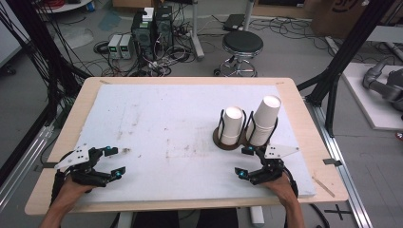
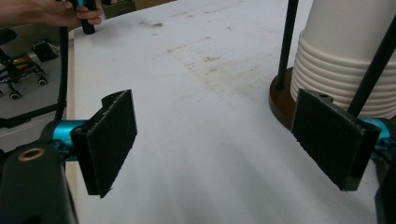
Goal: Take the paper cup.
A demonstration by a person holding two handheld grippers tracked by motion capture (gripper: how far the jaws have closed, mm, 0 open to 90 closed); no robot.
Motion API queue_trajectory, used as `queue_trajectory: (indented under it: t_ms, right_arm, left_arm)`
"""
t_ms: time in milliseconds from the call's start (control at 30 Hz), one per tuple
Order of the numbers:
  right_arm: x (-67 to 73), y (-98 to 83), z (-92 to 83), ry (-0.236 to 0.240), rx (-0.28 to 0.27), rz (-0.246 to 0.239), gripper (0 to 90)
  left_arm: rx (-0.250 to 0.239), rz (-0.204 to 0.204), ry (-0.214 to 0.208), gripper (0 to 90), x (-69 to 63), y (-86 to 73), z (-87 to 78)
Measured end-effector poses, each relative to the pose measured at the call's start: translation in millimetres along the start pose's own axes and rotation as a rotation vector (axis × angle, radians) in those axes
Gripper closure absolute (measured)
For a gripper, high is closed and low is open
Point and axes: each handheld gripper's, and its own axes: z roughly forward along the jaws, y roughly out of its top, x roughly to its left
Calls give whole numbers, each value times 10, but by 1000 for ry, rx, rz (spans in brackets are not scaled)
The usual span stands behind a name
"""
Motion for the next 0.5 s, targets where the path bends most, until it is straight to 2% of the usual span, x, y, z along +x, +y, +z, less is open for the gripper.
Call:
queue_trajectory:
  t_ms: [333,500]
  right_arm:
    - [1,-3,-6,0,-10,-8,149]
    - [7,1,2,-2,-3,-11,149]
  left_arm:
    - [1,-3,4,156,-1,0,4]
    - [7,10,5,156,-12,3,9]
